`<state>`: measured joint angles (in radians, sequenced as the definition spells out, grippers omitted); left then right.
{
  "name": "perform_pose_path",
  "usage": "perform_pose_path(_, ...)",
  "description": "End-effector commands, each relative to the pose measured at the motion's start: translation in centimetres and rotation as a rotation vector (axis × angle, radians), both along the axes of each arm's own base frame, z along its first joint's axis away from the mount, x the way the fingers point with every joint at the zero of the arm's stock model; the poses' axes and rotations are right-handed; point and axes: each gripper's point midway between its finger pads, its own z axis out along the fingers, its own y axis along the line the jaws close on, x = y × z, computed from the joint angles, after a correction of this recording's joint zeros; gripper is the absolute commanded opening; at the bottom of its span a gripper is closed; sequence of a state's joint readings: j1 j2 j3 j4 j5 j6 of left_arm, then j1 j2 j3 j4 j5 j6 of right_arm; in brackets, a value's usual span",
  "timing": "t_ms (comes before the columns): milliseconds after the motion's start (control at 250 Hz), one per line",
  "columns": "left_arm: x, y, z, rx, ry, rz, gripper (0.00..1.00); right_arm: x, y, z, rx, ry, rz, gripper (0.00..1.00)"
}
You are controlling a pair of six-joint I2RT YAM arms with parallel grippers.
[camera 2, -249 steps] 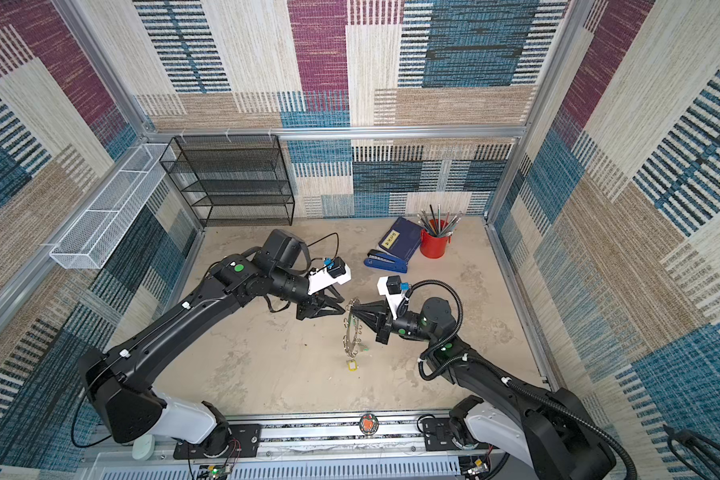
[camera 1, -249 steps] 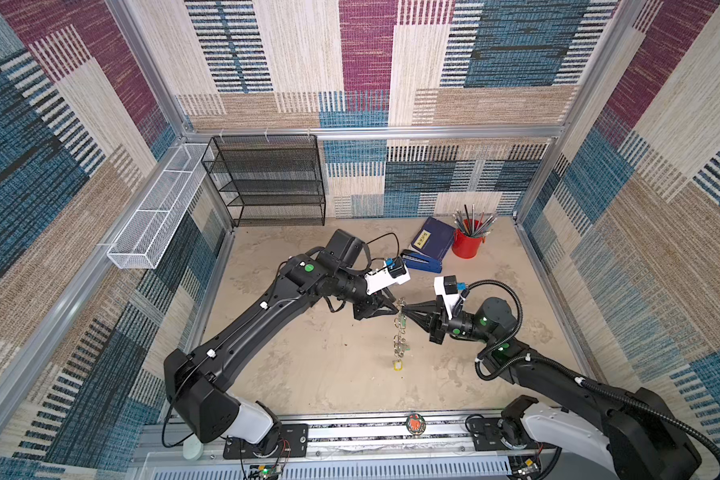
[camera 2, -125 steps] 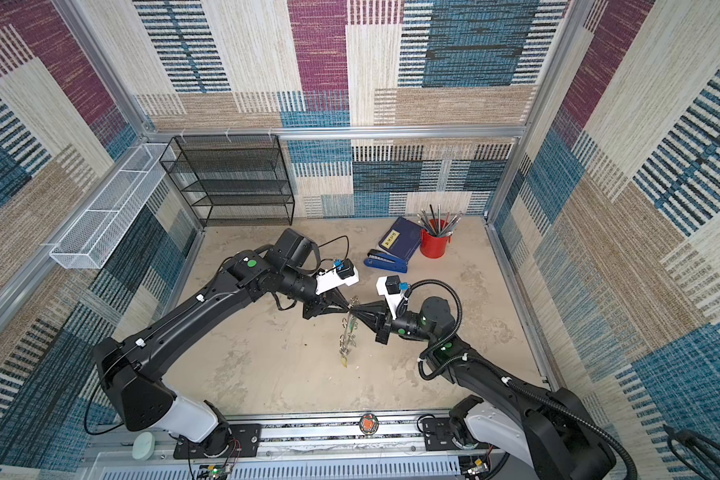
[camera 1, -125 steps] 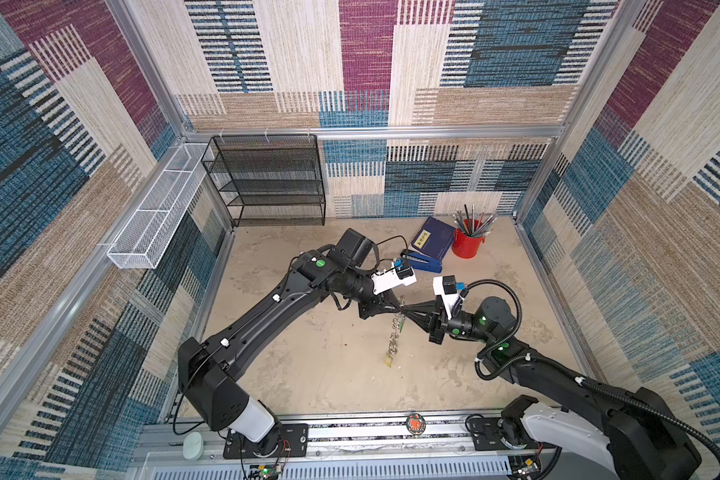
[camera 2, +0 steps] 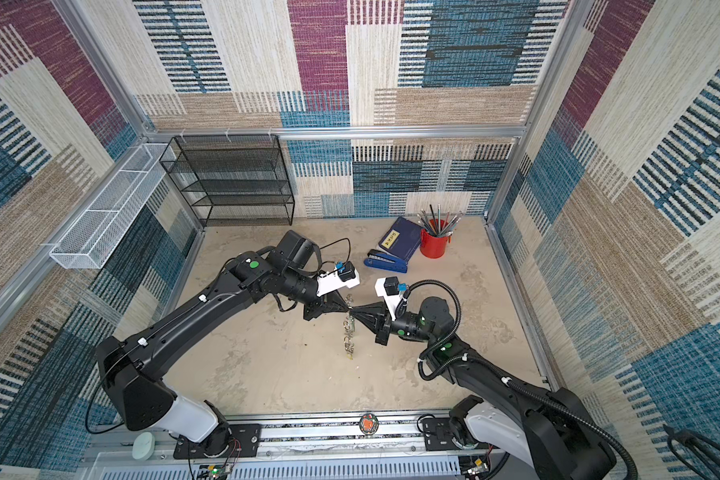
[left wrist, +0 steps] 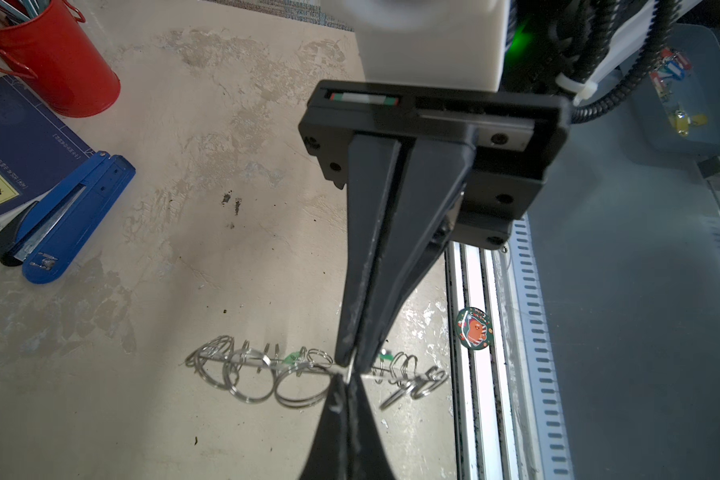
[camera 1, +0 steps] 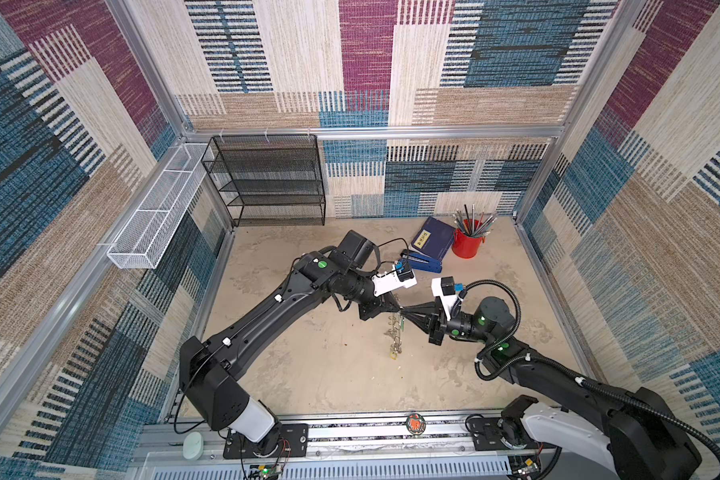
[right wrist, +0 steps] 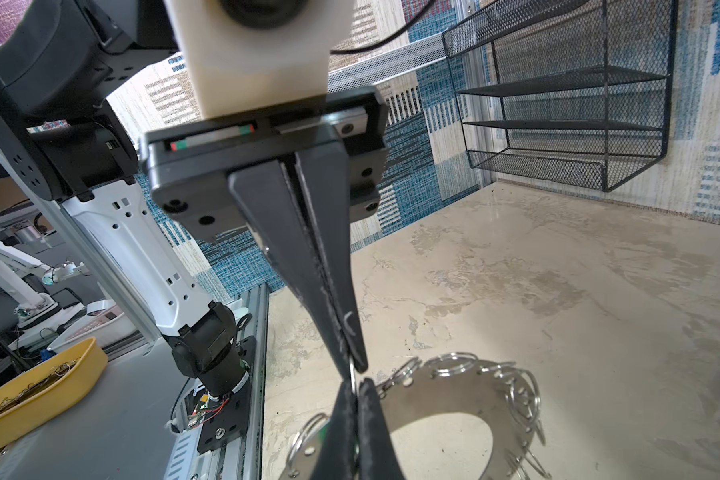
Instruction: Put the keys on the keyring
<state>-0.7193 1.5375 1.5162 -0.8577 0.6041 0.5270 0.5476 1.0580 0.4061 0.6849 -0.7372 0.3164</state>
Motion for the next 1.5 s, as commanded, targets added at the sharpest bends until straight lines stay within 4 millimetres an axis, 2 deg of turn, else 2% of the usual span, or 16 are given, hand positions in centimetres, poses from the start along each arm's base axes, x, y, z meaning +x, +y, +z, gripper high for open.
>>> perform_pose_path(0,0.0,-0.1,0.8,-0.049,-0.034,0.017,0.00,0.7,-0.3,1.4,0.035,-0.022,-0.047,0.24)
perform_pose_path(64,-0.1,0.1,1.0,-0.078,-0.046,0.032,0.00,0.8,-0.5,1.5,0.039,-0.022,-0.059,0.33)
perform_pose_path(224,-0.7,0.4,1.9,-0.163,-0.078,0.067,0.00,0.6,-0.4,1.5,0.041,-0.014,-0.046,0.42)
perform_pose_path(476,-0.6,0.9,2.3,-0.233,-0.106,0.131,0.00,-0.1,-0.1,1.7,0.049,-0.032,-0.001,0.39)
perform_pose_path(644,-0.1,1.3,2.5,-0.235,-0.137,0.165,0.00,-1.0,-0.1,2.2,0.066,-0.052,0.038,0.39)
perform_pose_path(840,0.1,1.5,3.1,-0.257,-0.149,0.176,0.00,-1.2,-0.2,2.3,0.071,-0.058,0.044,0.40)
perform_pose_path(1056,-0.1,1.5,3.1,-0.275,-0.141,0.171,0.00,-1.0,0.1,2.1,0.064,-0.049,0.052,0.34)
perform_pose_path(1496,-0.5,1.3,3.2,-0.299,-0.120,0.149,0.00,-1.3,0.3,1.9,0.060,-0.043,0.079,0.27)
